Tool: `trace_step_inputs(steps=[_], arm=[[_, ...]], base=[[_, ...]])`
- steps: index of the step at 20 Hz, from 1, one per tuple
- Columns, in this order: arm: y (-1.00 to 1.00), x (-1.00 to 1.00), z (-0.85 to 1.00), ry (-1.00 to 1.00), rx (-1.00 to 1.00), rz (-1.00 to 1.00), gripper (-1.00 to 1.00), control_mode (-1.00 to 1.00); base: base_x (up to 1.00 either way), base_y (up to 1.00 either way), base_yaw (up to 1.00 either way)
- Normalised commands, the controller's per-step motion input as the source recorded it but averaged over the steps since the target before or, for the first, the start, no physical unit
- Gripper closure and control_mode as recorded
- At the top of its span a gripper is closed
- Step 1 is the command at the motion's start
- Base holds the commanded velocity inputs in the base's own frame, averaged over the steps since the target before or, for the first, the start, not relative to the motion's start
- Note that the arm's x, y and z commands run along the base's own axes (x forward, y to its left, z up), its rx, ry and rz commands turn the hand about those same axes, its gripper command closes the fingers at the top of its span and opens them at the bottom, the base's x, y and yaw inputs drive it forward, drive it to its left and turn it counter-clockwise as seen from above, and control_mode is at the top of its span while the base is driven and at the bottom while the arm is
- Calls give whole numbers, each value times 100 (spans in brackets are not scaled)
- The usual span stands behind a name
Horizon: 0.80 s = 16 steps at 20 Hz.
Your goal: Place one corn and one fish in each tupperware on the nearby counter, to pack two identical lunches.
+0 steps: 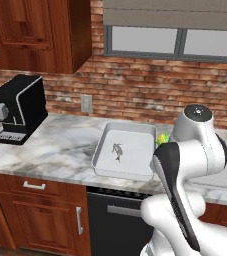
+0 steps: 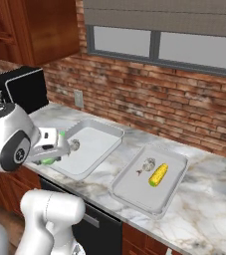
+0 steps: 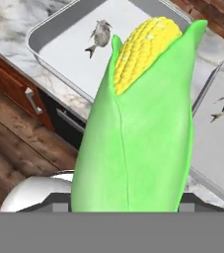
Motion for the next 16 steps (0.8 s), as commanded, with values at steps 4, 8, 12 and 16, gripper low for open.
trace_step_inputs(steps=[4, 8, 12, 16], arm=[[0, 39, -54, 3, 21, -38, 100, -100], [0, 71, -36, 0, 8, -18, 100, -100], [0, 77, -19, 0, 2, -3, 100, -100], [0, 72, -17, 0, 1, 0, 100, -100]], base=[[0, 0, 0], [0, 0, 0], [0, 0, 0], [0, 0, 0]])
